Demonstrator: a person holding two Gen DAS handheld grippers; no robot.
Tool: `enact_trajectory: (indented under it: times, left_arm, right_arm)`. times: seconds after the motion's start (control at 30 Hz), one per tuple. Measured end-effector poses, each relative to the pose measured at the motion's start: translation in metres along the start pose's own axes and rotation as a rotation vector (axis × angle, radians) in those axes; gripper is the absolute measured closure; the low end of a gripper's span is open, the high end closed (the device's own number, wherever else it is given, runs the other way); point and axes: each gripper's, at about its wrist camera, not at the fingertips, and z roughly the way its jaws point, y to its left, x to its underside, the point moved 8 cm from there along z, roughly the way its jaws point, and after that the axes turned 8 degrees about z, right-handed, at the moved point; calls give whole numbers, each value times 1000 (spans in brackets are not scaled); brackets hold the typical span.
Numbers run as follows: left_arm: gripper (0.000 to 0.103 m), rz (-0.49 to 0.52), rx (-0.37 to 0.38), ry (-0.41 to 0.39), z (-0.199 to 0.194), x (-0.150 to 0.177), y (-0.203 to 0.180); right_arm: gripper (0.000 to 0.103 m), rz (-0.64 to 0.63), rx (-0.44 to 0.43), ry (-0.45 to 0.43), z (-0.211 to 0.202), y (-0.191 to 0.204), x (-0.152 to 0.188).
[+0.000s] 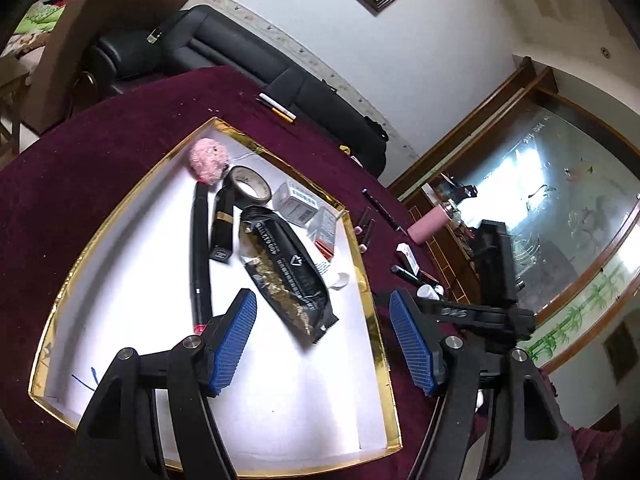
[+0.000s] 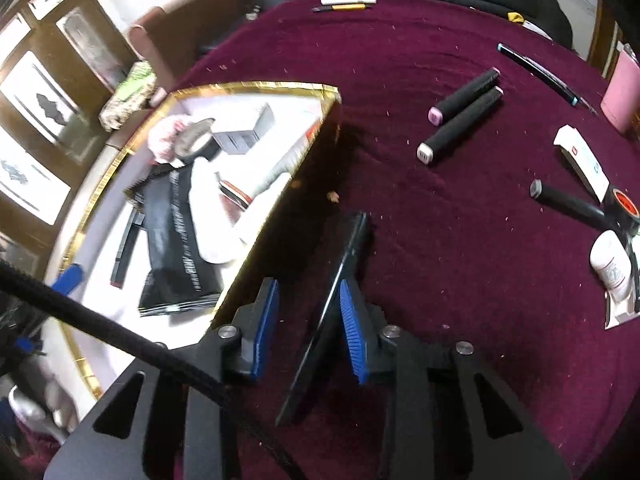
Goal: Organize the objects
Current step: 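Open the left gripper to drop its marker while right lowers its marker into tray, then lower the black marker into the tray and open the right gripper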
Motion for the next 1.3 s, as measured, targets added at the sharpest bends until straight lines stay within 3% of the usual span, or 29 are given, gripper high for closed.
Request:
enact_trajectory:
  times: [0.07,0.13,0.2,0.33,0.53,0.7,0.83,1.07,1.3]
  left_arm:
    - [40,4,20,1,2,1,-4]
    - [40,10,30,5,3,3,-7]
    - [40,12,38,6,0,5,-8]
    - [40,0,34,-1,-7,5,-2]
    - [40,-25,22,-7,-11,9,6]
    - [40,-17,14,-8,-12,10,3]
    - [39,-16,11,-6,-12,10,3]
    - [40,-8,3,-14,-19,9,4]
    - [39,-18,-38,-61,-42,3,22]
  right_arm:
    - [72,-55,82,-7,15,1,4]
    - [83,-78,89,-36,13,5,5]
    - [90,-40,26,-11,8,2,5]
    - [90,77,-112,16,-6,-15,5]
    - [90,221,-320,-17,-42,-33,2]
    - [90,189,-444,-71,-83,-10,-16]
    - [90,147,-532,-23,-82,35,-33]
    - [90,53,-471,70,-26,107,-54]
    - [84,38,-362,101,15,126,-64]
